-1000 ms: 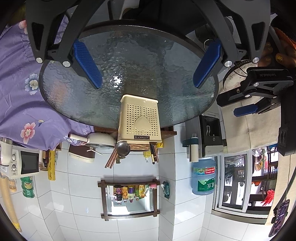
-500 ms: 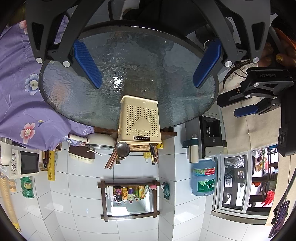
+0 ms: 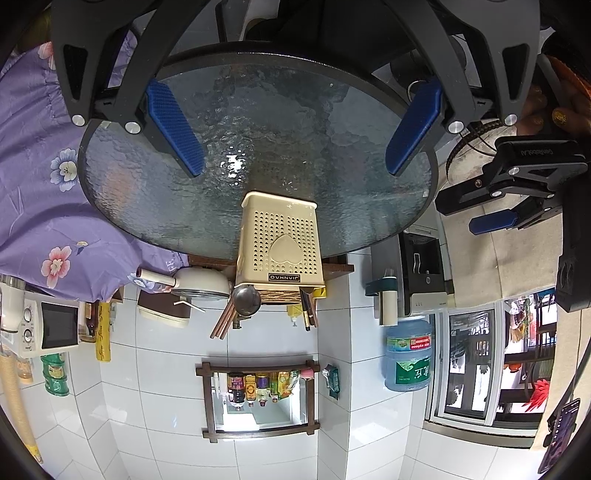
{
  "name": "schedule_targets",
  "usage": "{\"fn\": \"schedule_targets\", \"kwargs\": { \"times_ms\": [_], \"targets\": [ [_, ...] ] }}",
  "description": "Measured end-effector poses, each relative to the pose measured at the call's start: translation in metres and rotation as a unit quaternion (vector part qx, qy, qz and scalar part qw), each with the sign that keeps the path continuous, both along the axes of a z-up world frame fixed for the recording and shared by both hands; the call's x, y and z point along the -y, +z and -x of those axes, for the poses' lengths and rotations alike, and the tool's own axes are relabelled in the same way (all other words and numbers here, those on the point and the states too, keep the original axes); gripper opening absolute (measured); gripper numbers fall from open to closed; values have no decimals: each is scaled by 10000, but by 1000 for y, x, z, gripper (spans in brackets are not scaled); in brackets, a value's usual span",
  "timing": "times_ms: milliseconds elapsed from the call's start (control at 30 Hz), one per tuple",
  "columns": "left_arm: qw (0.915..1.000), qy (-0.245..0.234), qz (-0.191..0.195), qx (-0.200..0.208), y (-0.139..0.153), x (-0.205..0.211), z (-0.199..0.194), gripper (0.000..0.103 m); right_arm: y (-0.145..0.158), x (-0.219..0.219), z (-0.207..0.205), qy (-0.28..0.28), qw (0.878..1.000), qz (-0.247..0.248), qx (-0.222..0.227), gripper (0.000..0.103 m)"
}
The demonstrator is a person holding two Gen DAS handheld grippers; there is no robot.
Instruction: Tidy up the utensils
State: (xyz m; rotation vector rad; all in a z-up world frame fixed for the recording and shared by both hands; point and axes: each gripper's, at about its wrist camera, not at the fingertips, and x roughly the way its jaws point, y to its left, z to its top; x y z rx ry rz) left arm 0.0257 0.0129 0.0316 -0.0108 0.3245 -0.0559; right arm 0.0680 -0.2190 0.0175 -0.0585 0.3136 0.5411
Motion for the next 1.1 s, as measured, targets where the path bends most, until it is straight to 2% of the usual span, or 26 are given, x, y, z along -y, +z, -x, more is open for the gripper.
{"fn": "schedule_targets", "kwargs": {
  "times_ms": [1100],
  "targets": [
    [10000,9,40,-3,-1,-3,-2,97,2,-2,0,-32,10000,29,-7,97]
  ]
}}
